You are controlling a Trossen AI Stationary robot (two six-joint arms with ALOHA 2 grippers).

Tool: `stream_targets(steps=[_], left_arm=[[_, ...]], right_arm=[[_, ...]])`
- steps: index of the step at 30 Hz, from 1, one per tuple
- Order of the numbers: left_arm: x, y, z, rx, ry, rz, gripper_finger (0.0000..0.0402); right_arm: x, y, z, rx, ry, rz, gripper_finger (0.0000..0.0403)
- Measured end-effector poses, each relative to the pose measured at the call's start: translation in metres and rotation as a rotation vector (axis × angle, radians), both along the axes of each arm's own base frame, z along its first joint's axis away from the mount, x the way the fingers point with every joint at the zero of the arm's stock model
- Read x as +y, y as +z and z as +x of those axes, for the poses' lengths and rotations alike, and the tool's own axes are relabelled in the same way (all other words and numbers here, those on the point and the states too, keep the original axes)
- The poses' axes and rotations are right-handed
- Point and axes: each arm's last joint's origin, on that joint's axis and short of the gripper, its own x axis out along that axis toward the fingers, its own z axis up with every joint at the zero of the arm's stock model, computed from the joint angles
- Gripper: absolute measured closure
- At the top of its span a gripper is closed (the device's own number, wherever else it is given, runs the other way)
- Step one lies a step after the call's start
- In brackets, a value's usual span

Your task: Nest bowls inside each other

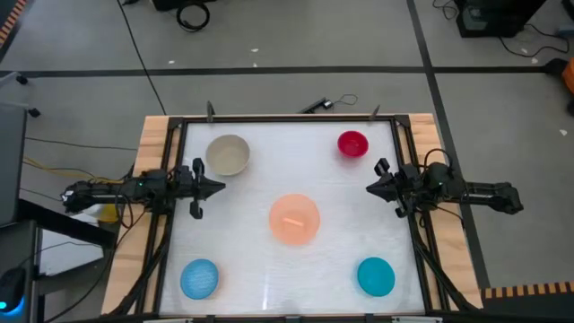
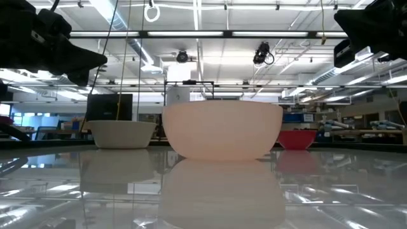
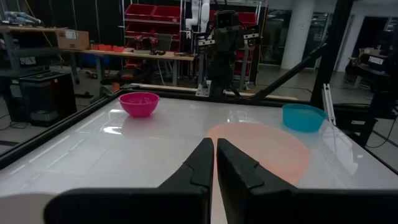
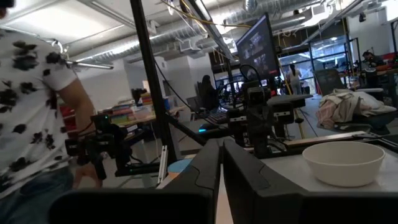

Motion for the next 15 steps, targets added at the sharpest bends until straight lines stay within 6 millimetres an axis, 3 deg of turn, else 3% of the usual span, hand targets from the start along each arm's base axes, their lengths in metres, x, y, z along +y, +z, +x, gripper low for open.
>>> stream_targets(steps=[15], left_arm=[[0.0002, 0.0027, -0.0001, -0.026, 0.009, 0.02, 0.0379]], right_arm=[[0.0, 0.0, 0.0, 0.0, 0.0, 0.0, 0.0373]])
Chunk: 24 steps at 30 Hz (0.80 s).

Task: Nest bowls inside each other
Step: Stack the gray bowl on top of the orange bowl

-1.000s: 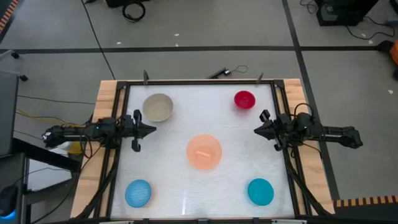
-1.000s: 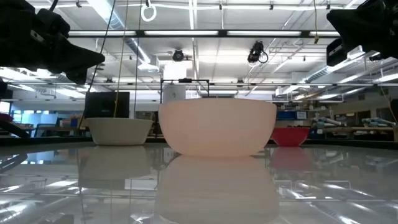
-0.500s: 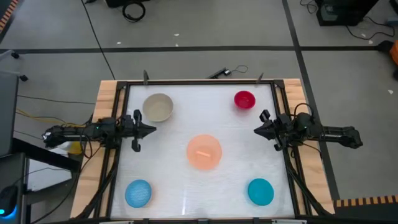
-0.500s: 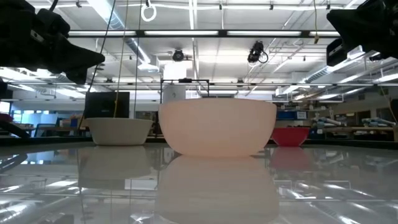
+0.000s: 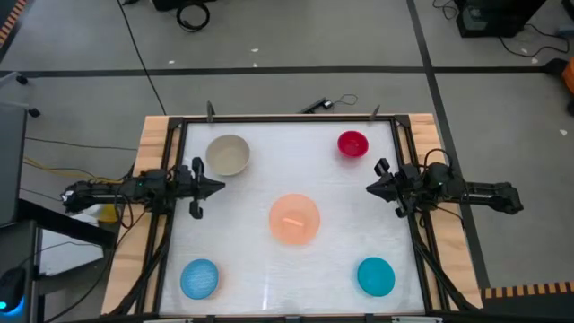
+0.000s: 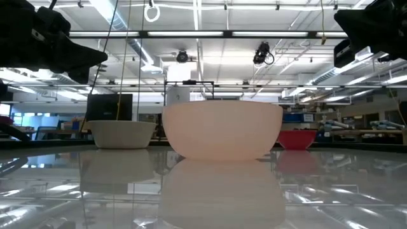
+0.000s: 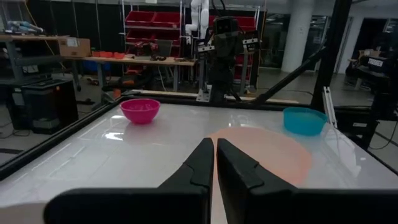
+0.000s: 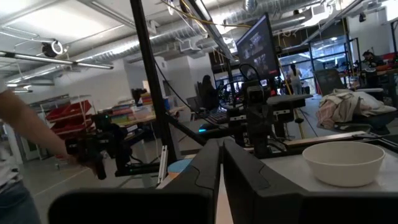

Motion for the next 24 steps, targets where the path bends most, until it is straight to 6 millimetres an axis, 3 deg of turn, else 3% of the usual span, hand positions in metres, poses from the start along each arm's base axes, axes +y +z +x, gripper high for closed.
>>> stream_targets(steps=[10, 19, 24], left_arm=[[0.001, 0.003, 0.0, -0.031, 0.018, -0.027, 0.0379], [0.001, 0.009, -0.001, -0.098, 0.019, -0.07, 0.0379], [0.001, 0.009, -0.001, -0.123, 0.023, -0.211, 0.0379]], right_arm=[[-0.002, 0.003, -0.001, -0.036, -0.077, 0.04, 0.0373], [-0.014, 0.008, -0.004, -0.152, -0.272, 0.713, 0.0373], [-0.018, 0.005, -0.003, -0.158, -0.408, 0.737, 0.0373]])
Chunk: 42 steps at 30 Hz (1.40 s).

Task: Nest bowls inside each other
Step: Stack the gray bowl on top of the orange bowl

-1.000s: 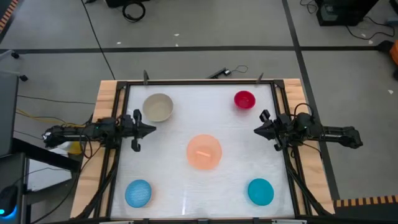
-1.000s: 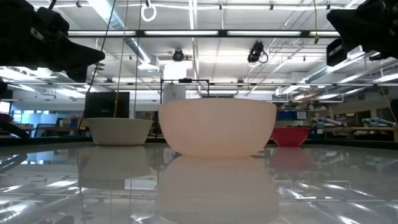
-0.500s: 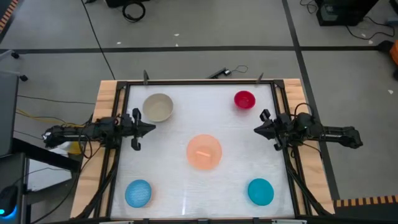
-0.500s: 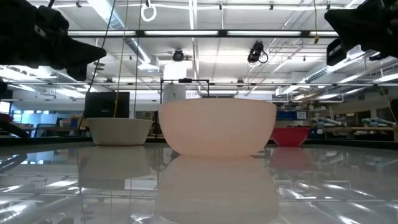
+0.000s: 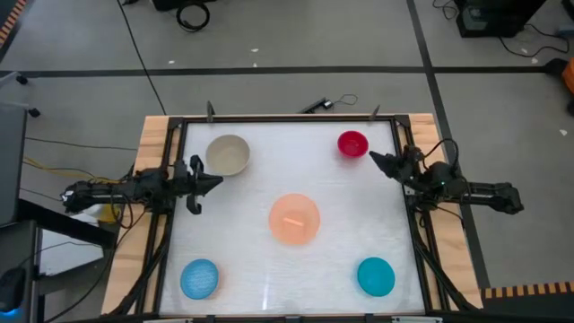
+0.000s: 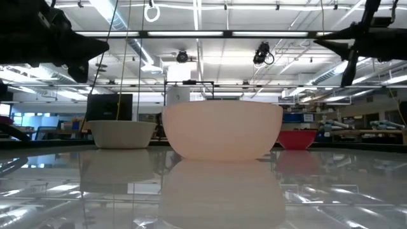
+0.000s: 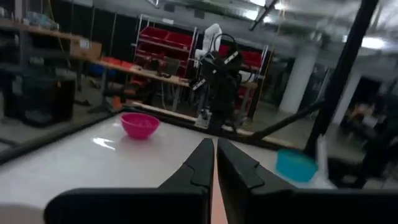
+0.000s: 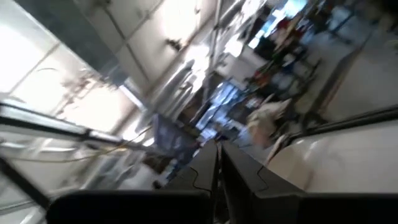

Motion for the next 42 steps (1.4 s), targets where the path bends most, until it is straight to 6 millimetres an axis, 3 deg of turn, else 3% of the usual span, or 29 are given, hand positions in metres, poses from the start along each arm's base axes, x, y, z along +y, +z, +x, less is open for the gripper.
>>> stream_targets(steps=[5, 13, 16, 21, 24, 29, 32, 37, 42], left_arm=[[0.0, 0.0, 0.0, -0.03, -0.034, -0.228, 0.0379], [0.001, 0.0, 0.0, -0.04, 0.006, -0.29, 0.0379], [0.001, 0.007, 0.0, -0.032, 0.004, -0.324, 0.0379], [0.002, 0.055, -0.006, 0.061, 0.027, -0.315, 0.0377], [0.003, 0.097, -0.009, 0.203, 0.115, -0.249, 0.0363], [0.007, 0.173, -0.009, 0.382, 0.25, -0.111, 0.0308], [0.01, 0.207, -0.006, 0.501, 0.299, -0.07, 0.0269], [0.013, 0.247, 0.005, 0.636, 0.33, -0.042, 0.021], [0.014, 0.271, 0.031, 0.673, 0.273, 0.013, 0.019]], right_arm=[[-0.001, -0.006, 0.003, 0.066, -0.006, 0.007, 0.0373], [-0.002, -0.016, 0.011, 0.165, -0.005, 0.062, 0.0373], [-0.003, -0.007, 0.013, 0.157, 0.005, 0.074, 0.0373], [-0.001, 0.04, 0.019, 0.271, 0.172, -0.008, 0.0373], [-0.004, 0.085, 0.02, 0.427, 0.156, -0.063, 0.0373], [-0.01, 0.162, 0.018, 0.721, 0.107, -0.186, 0.0364], [-0.016, 0.199, 0.021, 0.862, 0.082, -0.228, 0.0346], [-0.026, 0.239, 0.036, 1.042, 0.113, -0.244, 0.0299], [-0.034, 0.254, 0.06, 1.237, 0.201, -0.201, 0.0256]])
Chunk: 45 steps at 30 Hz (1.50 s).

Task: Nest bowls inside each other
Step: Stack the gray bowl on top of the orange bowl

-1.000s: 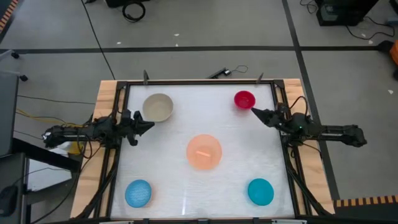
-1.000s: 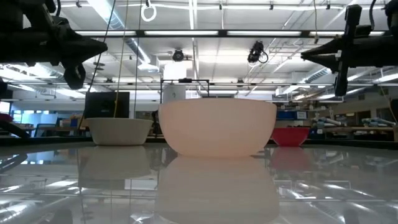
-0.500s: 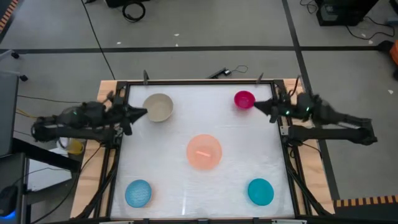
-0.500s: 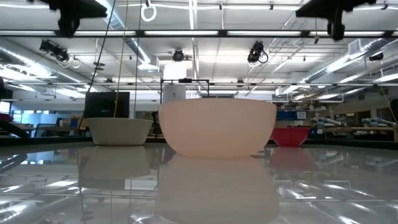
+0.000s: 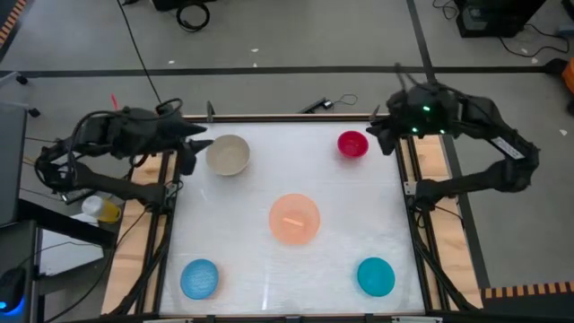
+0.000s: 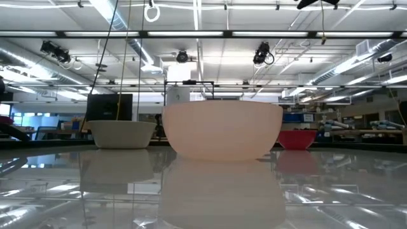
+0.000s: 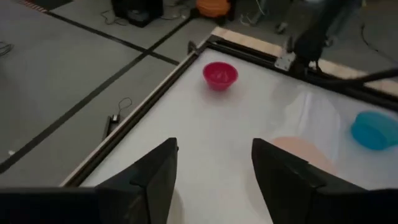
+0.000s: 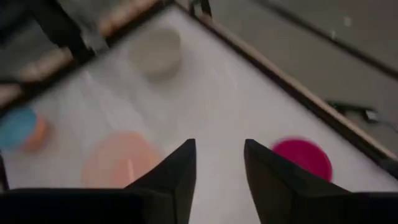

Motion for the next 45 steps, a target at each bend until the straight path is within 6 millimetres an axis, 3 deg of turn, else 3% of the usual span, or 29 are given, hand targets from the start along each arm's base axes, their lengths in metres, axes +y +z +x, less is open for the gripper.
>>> stream_targets(steps=[4, 10, 24, 27, 31, 38, 45], left_arm=[[0.001, 0.002, 0.022, 0.069, -0.045, 0.026, 0.0189], [0.002, -0.004, 0.039, 0.143, -0.07, 0.042, 0.0189], [0.007, -0.006, 0.036, 0.167, -0.041, 0.03, 0.0189], [0.009, -0.011, 0.037, 0.174, -0.033, 0.026, 0.0189], [0.009, -0.04, 0.036, 0.196, -0.004, 0.007, 0.0189], [0.008, -0.1, 0.02, 0.17, 0.049, -0.05, 0.0189], [0.006, -0.115, 0.005, 0.18, 0.116, -0.112, 0.0189]], right_arm=[[-0.005, 0.004, 0.018, 0.118, 0.031, 0.039, 0.0242], [-0.006, 0.008, 0.033, 0.153, 0.063, 0.049, 0.0242], [-0.007, 0.006, 0.037, 0.183, 0.077, 0.047, 0.0243], [-0.011, 0.0, 0.046, 0.224, 0.034, 0.01, 0.0243], [-0.022, -0.026, 0.074, 0.254, -0.058, -0.044, 0.0243], [-0.033, -0.08, 0.136, -0.034, -0.056, 0.043, 0.0243], [-0.051, -0.158, 0.206, -0.032, -0.082, 0.125, 0.0243]])
